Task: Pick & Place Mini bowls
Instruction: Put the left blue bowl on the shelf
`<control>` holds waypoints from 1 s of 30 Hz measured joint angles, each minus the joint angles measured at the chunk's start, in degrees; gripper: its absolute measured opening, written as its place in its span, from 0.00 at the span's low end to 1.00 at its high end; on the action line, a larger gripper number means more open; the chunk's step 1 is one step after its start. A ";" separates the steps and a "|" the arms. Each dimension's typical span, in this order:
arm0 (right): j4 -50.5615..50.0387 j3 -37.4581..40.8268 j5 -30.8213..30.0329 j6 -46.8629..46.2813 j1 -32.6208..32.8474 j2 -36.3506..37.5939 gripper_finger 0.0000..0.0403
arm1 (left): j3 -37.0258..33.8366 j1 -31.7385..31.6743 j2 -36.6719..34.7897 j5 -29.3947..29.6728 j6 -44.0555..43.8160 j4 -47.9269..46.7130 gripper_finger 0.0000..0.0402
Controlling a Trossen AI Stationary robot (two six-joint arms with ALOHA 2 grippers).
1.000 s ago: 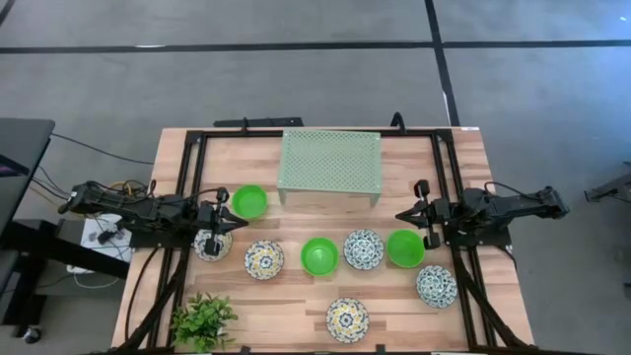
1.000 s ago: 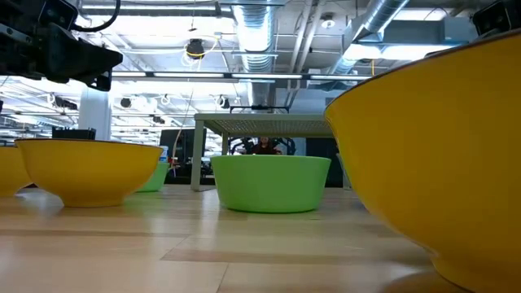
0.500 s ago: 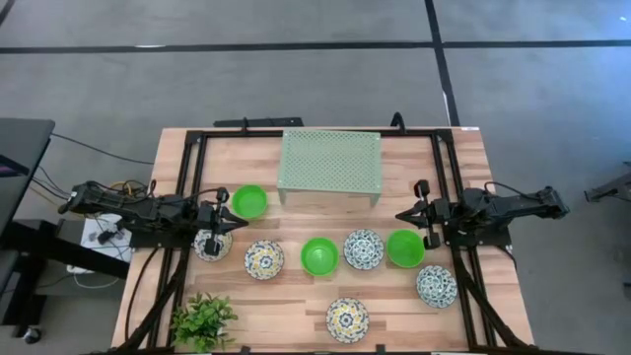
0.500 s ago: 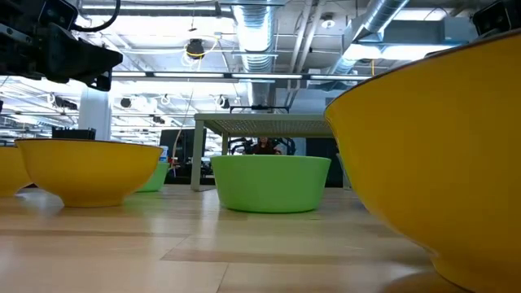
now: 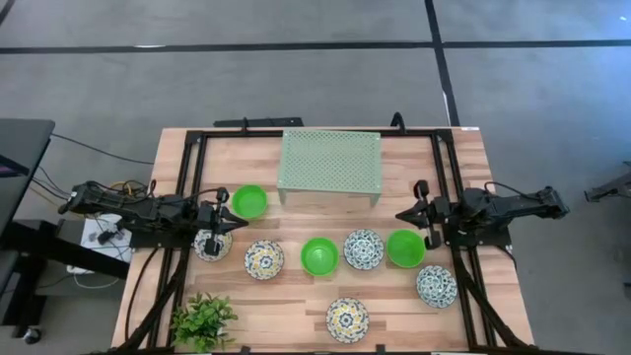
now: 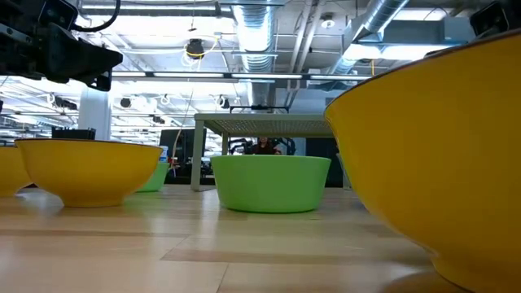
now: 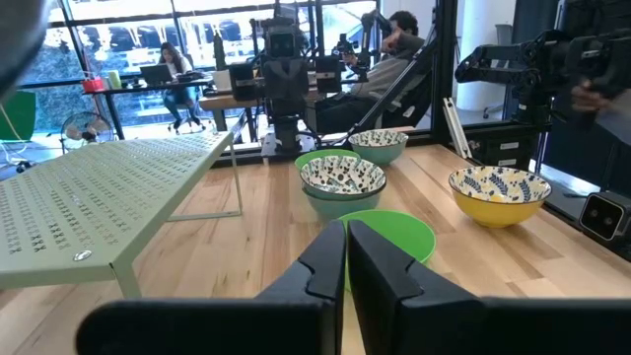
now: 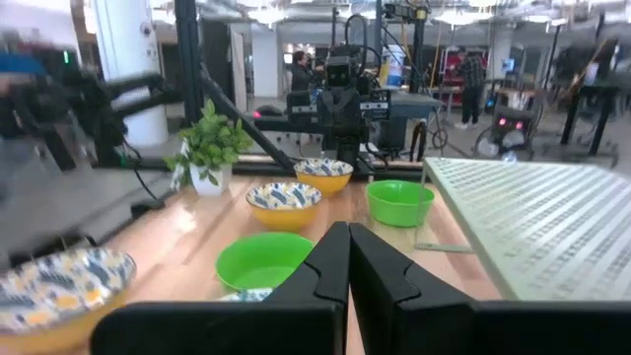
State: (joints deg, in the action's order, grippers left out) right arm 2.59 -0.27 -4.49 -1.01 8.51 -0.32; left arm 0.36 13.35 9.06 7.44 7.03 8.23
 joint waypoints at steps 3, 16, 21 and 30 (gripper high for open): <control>0.62 -0.01 -0.02 -6.31 -0.01 0.00 0.00 | 0.00 -0.01 0.00 0.00 0.37 0.01 0.04; 1.52 0.01 -1.53 3.95 -0.04 0.00 0.00 | 0.00 0.01 -0.02 -0.08 9.27 2.93 0.04; 6.02 0.01 -1.53 4.07 -0.01 -0.01 0.01 | 0.00 0.04 -0.01 -1.22 8.55 7.57 0.04; 11.39 -0.44 -6.09 4.79 -2.88 -1.46 0.19 | 0.00 -0.69 0.77 10.62 7.67 10.48 0.05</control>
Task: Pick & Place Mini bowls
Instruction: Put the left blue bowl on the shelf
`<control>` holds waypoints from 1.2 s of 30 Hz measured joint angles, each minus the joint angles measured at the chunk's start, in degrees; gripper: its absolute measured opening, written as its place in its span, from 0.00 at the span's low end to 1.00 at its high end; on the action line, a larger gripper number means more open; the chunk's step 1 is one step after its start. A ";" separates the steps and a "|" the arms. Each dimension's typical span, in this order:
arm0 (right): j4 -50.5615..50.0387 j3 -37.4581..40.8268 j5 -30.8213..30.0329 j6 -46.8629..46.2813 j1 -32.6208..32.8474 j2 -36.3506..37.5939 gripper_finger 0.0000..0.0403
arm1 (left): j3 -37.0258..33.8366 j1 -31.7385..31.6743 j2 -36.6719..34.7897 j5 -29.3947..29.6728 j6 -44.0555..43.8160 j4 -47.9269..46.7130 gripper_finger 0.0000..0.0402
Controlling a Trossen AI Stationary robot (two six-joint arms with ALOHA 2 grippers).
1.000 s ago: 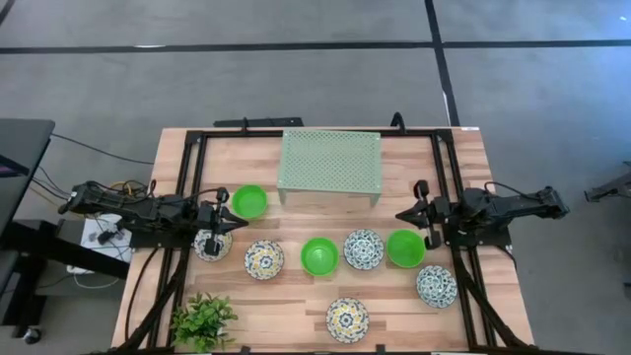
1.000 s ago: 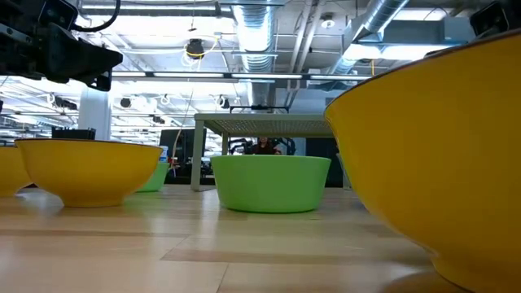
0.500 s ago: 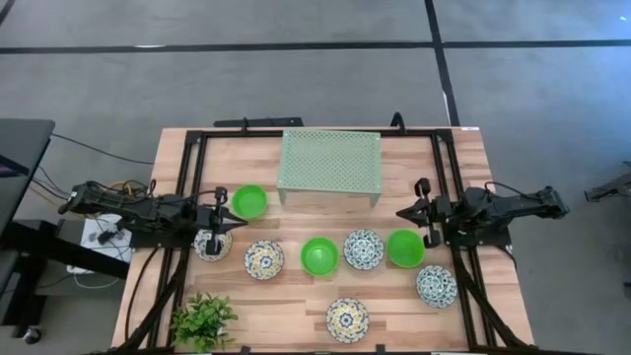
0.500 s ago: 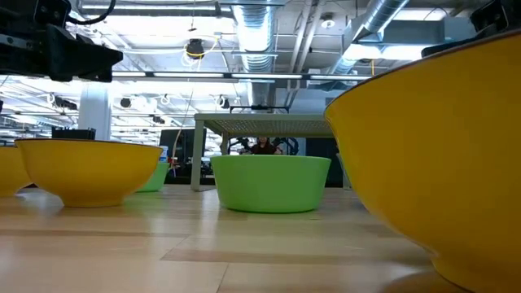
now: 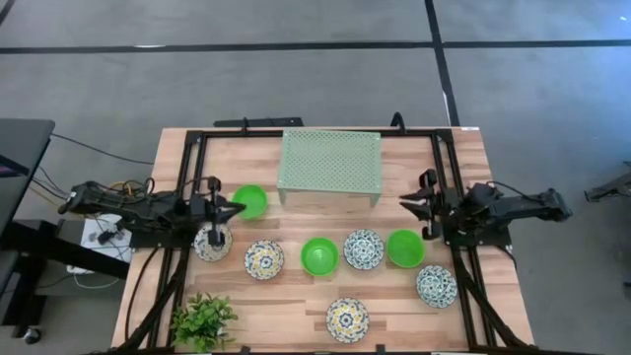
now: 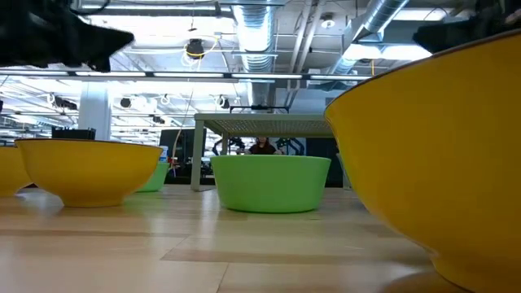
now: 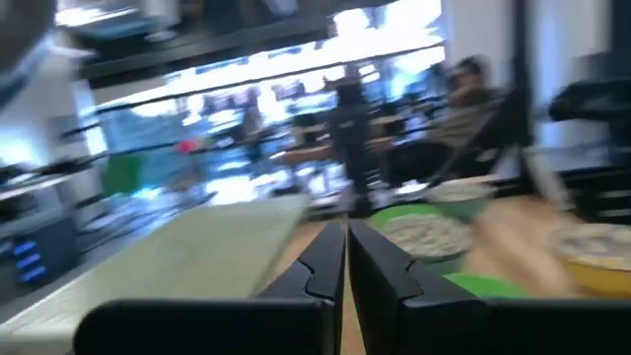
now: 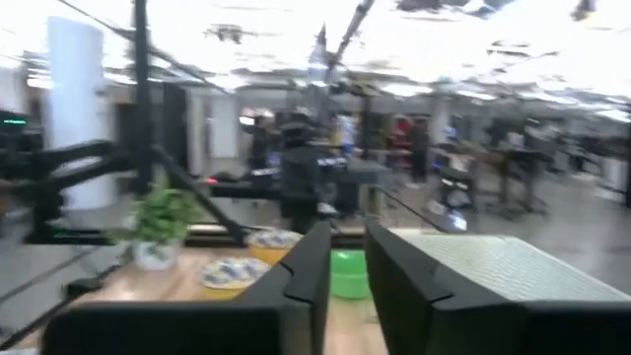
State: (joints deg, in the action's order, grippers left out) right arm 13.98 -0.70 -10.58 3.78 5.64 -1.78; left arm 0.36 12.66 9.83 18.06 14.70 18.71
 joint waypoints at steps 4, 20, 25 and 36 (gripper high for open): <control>3.38 -0.10 -1.52 -4.81 -2.40 -4.03 0.30 | 1.69 -2.15 2.50 0.61 0.06 0.20 0.10; -23.68 -31.33 1.77 -15.95 -2.28 -48.91 0.38 | 23.68 -11.88 23.64 3.40 -0.39 -7.50 0.40; -44.45 -45.34 2.30 -25.56 -0.48 -62.12 0.36 | 26.22 -12.03 25.58 3.39 -0.35 -8.76 0.42; -62.07 -56.92 11.55 -35.30 0.74 -79.78 0.33 | 26.27 -12.02 25.15 3.37 -0.35 -8.88 0.37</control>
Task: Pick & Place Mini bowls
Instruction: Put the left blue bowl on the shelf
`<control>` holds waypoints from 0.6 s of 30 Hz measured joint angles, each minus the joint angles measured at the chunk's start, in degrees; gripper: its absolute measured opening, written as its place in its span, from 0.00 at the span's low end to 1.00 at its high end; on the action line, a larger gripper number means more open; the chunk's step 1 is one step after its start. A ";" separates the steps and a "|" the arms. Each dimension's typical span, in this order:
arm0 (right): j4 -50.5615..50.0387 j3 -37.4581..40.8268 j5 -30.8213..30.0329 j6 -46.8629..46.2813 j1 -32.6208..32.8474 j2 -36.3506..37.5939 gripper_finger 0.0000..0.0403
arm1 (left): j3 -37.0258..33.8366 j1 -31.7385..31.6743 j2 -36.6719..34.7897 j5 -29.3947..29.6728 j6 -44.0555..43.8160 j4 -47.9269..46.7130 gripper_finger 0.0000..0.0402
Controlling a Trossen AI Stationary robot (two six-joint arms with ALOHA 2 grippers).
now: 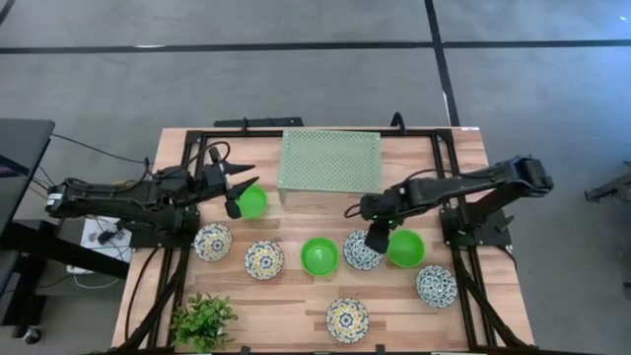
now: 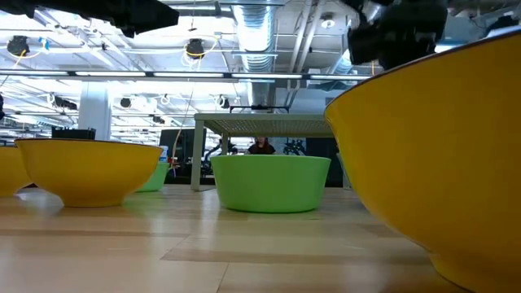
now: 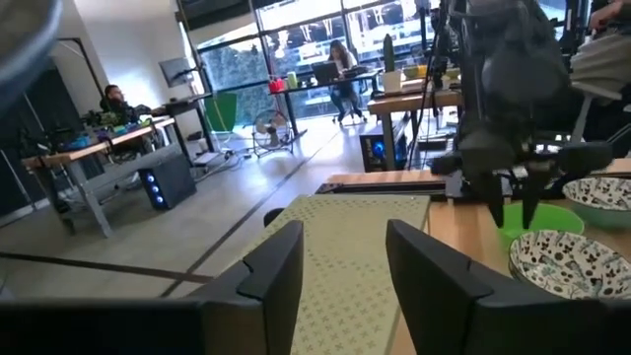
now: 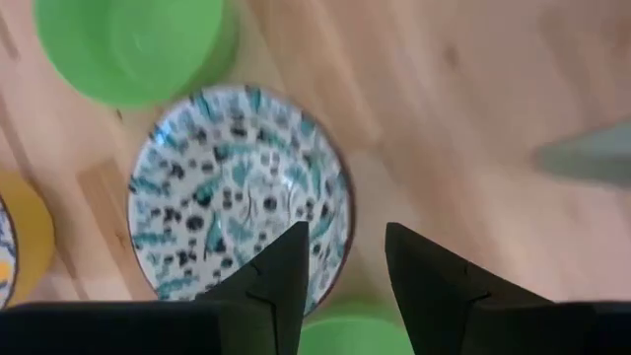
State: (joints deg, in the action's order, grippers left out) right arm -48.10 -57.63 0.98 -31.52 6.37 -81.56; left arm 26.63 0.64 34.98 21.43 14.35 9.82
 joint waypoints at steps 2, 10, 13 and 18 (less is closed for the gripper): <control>-0.24 0.00 1.89 -1.00 -0.01 -2.22 0.32 | 0.00 0.00 0.02 0.00 0.00 -0.17 0.36; -0.80 0.00 2.93 -0.93 -0.56 -7.99 0.31 | 0.00 0.00 0.02 0.00 0.00 -0.41 0.36; -0.84 0.01 3.31 0.53 -0.49 -8.81 0.30 | 0.00 0.00 0.02 0.00 0.00 -0.43 0.36; -0.79 0.02 3.68 1.44 -0.52 -8.42 0.17 | 0.00 0.00 0.02 0.00 0.00 -0.41 0.35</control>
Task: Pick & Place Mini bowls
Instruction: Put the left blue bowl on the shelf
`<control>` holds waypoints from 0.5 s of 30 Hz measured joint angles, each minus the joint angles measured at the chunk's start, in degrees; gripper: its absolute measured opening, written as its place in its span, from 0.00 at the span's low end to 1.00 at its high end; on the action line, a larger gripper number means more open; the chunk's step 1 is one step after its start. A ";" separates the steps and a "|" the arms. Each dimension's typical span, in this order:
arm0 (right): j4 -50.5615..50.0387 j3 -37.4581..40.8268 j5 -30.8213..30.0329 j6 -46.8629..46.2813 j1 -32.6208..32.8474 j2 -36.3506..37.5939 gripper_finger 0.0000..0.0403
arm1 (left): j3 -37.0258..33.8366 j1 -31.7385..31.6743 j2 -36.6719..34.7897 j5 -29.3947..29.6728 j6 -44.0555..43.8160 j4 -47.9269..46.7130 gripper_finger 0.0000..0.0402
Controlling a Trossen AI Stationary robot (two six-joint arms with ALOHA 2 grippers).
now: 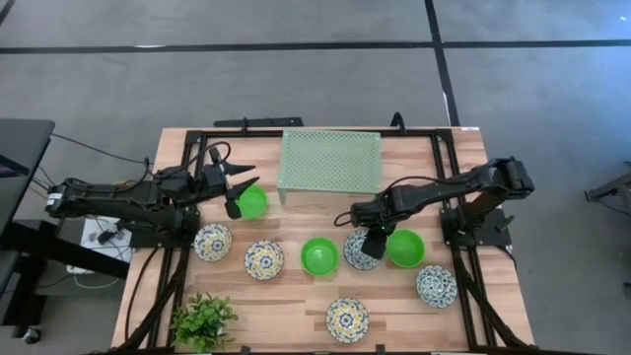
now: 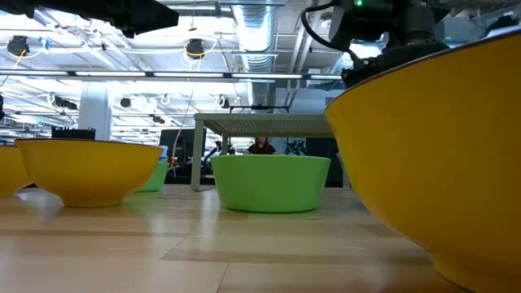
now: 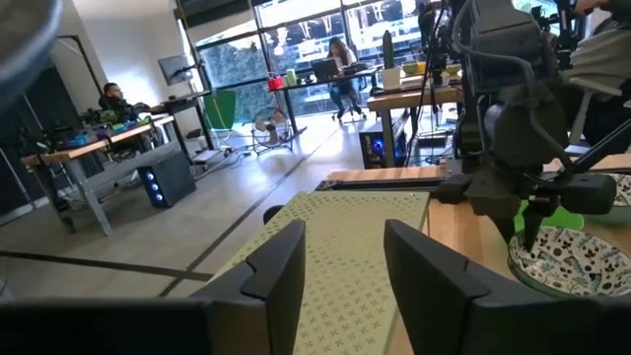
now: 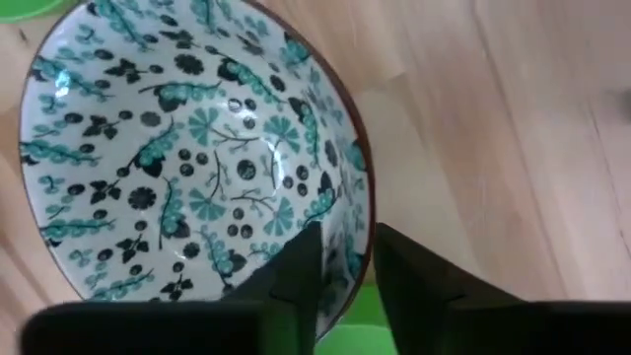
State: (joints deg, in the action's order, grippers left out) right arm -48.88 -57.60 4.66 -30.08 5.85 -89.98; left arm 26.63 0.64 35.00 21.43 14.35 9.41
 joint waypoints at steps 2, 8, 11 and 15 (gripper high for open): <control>-0.02 -0.01 0.03 0.25 -0.02 0.60 0.09 | 0.00 0.00 0.00 -0.02 0.00 0.00 0.35; -1.43 -1.44 0.30 2.73 0.04 2.02 0.05 | 0.00 0.02 0.00 -0.01 0.00 0.00 0.34; -2.76 -4.71 0.46 4.92 -0.11 2.84 0.03 | 0.00 0.02 -0.01 -0.02 0.00 0.01 0.34; -4.94 -9.73 0.42 10.64 -0.75 3.18 0.02 | 0.00 0.02 -0.02 -0.02 0.00 0.02 0.34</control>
State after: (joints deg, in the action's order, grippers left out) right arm -53.83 -67.33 5.08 -19.45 5.10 -86.80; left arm 26.63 0.67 34.98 21.41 14.35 9.43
